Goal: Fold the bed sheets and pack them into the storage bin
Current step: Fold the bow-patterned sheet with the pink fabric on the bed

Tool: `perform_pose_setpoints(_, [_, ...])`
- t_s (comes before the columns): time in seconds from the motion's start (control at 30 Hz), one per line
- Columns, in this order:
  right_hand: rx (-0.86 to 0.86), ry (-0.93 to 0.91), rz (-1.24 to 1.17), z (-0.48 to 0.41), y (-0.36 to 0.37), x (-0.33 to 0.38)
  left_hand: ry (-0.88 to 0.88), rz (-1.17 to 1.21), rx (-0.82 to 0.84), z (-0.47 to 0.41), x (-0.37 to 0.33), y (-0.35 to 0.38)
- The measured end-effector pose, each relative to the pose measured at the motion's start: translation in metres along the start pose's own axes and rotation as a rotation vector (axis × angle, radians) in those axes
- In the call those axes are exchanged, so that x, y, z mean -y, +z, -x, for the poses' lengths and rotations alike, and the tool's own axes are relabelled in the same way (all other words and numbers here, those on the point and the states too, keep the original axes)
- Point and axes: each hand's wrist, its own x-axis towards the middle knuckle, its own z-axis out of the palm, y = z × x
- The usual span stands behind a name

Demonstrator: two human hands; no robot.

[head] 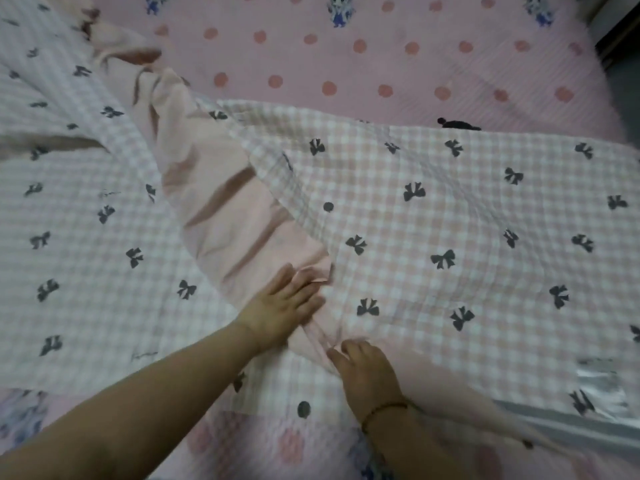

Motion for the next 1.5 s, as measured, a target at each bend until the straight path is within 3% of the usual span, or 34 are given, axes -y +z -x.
perform_pose_setpoints(0.1, [-0.113,0.045,-0.013,-0.006,-0.003,0.013,0.06,-0.047,0.257,-0.014,0.035,-0.021])
perform_pose_setpoints(0.17, [-0.186,0.078,-0.015,-0.005,-0.009,0.016,0.156,-0.065,0.301,-0.016,0.047,-0.022])
perform_pose_setpoints(0.23, [-0.23,0.066,-0.028,-0.002,-0.013,0.015,0.168,-0.021,0.144,-0.004,0.054,-0.022])
perform_pose_setpoints(0.3, [-0.27,0.073,0.004,0.004,-0.014,0.021,0.074,0.126,-0.038,0.022,0.054,-0.031])
perform_pose_setpoints(0.37, [-0.289,0.04,0.039,0.013,-0.003,0.028,-0.066,0.201,-0.043,0.061,0.042,-0.026])
perform_pose_setpoints(0.43, [-0.172,0.031,0.069,0.021,0.01,0.032,-0.13,0.227,0.019,0.092,0.019,-0.017])
perform_pose_setpoints(0.53, [0.14,0.062,0.047,0.021,0.02,0.043,-0.205,0.336,0.222,0.11,-0.002,0.003])
perform_pose_setpoints(0.67, [0.161,0.161,0.037,0.011,0.01,0.051,-0.356,0.407,0.248,0.118,-0.032,0.009])
perform_pose_setpoints(0.77, [0.399,0.19,0.017,0.008,-0.002,0.048,-0.425,0.336,0.282,0.138,-0.045,0.007])
perform_pose_setpoints(0.83, [0.451,0.219,-0.049,0.008,-0.013,0.054,-0.435,0.323,0.317,0.149,-0.04,-0.006])
perform_pose_setpoints(0.93, [0.335,0.303,-0.16,0.001,-0.028,0.065,-0.492,0.356,0.276,0.165,-0.026,-0.018])
perform_pose_setpoints(1.03, [0.173,0.342,-0.327,-0.018,-0.042,0.087,-0.658,0.368,0.185,0.184,-0.001,-0.01])
perform_pose_setpoints(1.17, [0.072,0.354,-0.467,-0.065,-0.057,0.127,-0.994,0.409,0.426,0.206,0.06,-0.005])
perform_pose_setpoints(1.27, [0.016,0.325,-0.44,-0.117,-0.063,0.161,-1.096,0.464,0.658,0.227,0.114,0.018])
perform_pose_setpoints(1.4, [-0.113,0.357,-0.352,-0.215,-0.06,0.209,-1.239,0.566,0.701,0.266,0.201,0.066])
perform_pose_setpoints(1.5, [-0.223,0.539,-0.523,-0.272,-0.061,0.224,-1.197,0.639,0.732,0.284,0.243,0.095])
